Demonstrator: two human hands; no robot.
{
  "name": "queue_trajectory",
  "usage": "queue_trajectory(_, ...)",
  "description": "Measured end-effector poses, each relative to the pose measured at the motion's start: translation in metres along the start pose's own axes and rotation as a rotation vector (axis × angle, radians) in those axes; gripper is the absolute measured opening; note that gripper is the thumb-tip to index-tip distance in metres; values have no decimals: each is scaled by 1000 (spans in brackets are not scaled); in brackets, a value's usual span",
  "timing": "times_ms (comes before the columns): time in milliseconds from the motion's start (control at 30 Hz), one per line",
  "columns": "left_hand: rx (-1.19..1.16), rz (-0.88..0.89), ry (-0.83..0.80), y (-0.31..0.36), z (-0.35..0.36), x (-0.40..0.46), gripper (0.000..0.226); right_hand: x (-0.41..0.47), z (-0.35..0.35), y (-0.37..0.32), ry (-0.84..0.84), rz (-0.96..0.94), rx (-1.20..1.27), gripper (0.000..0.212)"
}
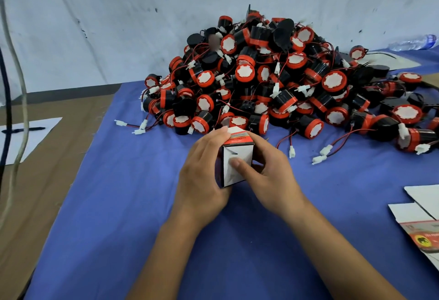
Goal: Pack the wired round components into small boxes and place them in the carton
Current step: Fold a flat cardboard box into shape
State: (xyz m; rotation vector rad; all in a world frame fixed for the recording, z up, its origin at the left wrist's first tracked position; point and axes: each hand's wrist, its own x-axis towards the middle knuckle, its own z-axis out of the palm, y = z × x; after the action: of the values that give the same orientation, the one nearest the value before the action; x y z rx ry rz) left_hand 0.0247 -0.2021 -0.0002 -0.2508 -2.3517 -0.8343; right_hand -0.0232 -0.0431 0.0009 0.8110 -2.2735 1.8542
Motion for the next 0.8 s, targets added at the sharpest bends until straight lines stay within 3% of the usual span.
queue_trajectory(167, 32, 55, 2, 4, 2, 0, 87, 0, 3, 1, 100, 27, -33, 48)
queue_trajectory(300, 3, 6, 3, -1, -1, 1, 82, 3, -3, 0, -16, 52, 37, 55)
queue_trajectory(433, -17, -4, 10, -1, 0, 1, 80, 1, 0, 0, 44, 50, 64, 53)
queue_trajectory(567, -102, -44, -2, -4, -3, 2, 83, 5, -15, 1, -144, 178, 494, 43)
queue_trajectory(667, -131, -61, -11, -7, -3, 1, 86, 6, -23, -2, -259, 167, 587, 37)
queue_trajectory(733, -179, -84, -49, -10, -6, 1, 87, 4, -19, -6, -191, 46, 356, 33)
queue_trajectory(800, -399, -150, -141, -11, -8, 2, 80, 2, -13, -4, -30, -172, -192, 35)
